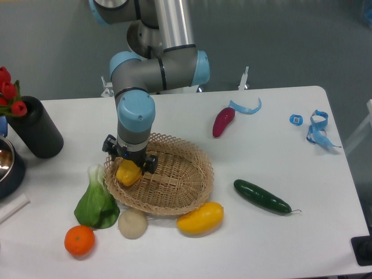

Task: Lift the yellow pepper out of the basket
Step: 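Lift the yellow bell pepper up out of the basket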

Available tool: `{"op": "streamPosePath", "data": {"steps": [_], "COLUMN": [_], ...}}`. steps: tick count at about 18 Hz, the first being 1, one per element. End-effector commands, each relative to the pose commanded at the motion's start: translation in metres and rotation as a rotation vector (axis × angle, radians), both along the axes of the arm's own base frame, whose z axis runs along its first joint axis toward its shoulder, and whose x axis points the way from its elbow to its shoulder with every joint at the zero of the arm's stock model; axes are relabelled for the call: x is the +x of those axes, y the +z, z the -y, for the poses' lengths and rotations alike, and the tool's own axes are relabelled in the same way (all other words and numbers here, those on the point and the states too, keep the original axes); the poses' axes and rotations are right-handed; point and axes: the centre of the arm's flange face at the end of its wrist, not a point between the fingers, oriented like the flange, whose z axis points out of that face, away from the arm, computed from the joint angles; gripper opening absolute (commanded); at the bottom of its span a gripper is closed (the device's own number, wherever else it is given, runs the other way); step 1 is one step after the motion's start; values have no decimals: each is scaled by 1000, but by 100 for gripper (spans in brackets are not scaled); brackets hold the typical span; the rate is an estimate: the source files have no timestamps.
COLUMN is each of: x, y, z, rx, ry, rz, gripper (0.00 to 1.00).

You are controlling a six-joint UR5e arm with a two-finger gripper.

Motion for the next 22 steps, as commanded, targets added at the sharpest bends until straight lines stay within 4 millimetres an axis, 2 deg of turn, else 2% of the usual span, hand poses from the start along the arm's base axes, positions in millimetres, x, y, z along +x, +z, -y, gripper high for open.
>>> {"op": "streamPosePath", "data": {"steps": [1,2,4,5,6,8,9,10,14,15,16,17,20,22], "x": [0,-1,-3,-5,-11,-26,-39,-48,-89,-108,-116,-142,-180,-212], "y": [1,3,8,8,9,23,45,59,106,115,117,125,136,138], "z": [0,-1,-4,-4,0,7,15,23,50,56,60,73,95,127], "rx": [2,6,13,6,-29,-31,-4,16,62,60,58,65,73,47], "ry": [0,0,-2,-2,-4,20,55,73,162,181,182,148,79,36], "rz": [-2,-5,-14,-23,-77,-113,-142,-155,-197,-206,-207,-229,-261,-251], "gripper": [81,66,23,11,5,5,5,5,5,3,3,4,4,4]}}
